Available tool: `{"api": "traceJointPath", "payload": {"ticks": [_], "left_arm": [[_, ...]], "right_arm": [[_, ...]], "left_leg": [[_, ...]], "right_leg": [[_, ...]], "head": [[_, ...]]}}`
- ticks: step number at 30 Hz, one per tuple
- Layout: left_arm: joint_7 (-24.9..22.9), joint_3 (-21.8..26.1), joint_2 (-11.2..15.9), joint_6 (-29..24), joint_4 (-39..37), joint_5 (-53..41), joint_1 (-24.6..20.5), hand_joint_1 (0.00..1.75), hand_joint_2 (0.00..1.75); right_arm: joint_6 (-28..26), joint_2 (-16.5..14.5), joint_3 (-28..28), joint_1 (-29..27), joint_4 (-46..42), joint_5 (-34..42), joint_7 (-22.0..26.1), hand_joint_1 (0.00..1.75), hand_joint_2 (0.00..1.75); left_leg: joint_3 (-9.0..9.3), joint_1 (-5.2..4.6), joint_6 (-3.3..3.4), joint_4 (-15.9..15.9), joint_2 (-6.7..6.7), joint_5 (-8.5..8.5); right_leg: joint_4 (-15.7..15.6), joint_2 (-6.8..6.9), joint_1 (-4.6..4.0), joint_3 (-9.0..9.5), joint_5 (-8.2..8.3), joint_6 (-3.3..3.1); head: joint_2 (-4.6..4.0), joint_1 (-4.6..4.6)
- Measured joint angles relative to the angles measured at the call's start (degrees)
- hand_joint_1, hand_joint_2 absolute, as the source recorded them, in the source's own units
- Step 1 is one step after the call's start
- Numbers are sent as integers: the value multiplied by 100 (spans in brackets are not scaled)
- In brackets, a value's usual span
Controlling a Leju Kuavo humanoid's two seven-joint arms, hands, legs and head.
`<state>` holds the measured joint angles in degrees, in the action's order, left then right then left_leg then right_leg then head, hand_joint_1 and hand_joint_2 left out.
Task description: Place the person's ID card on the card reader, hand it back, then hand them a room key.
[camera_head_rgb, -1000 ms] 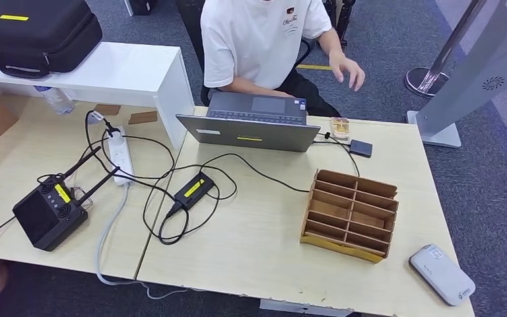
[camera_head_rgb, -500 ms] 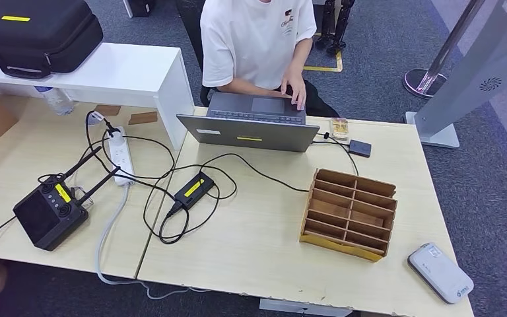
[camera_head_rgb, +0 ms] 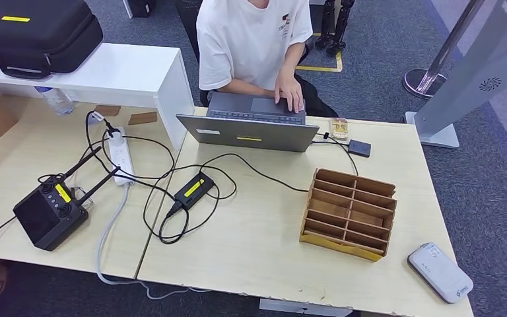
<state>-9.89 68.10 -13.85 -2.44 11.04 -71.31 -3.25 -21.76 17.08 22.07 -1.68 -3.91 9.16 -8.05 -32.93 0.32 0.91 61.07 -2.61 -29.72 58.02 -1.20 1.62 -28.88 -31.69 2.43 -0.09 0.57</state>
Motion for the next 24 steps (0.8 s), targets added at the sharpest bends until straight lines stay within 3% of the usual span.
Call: {"api": "traceJointPath", "payload": {"ticks": [1,5,18,24], "left_arm": [[-16,21,-1,2,0,7,0,0,0],[-61,69,-1,-1,0,11,-7,0,175],[-133,222,-7,-87,0,113,-52,0,175],[-121,226,-6,-77,0,68,-62,0,175]], "right_arm": [[48,-84,22,5,-15,-7,-44,0,175],[160,-339,96,31,-74,-28,-172,0,175],[704,-1210,365,100,-231,-211,-507,0,175],[532,-1532,411,137,-286,-196,-486,0,175]], "left_leg": [[0,-1,0,0,0,0],[0,-2,-2,0,1,1],[0,2,-12,-1,2,7],[0,2,-13,-2,2,8]], "right_leg": [[0,0,0,0,0,0],[0,-1,1,1,0,0],[2,-1,0,0,5,-7],[3,-1,0,0,5,-8]], "head": [[0,1],[0,2],[0,2],[0,1]]}}
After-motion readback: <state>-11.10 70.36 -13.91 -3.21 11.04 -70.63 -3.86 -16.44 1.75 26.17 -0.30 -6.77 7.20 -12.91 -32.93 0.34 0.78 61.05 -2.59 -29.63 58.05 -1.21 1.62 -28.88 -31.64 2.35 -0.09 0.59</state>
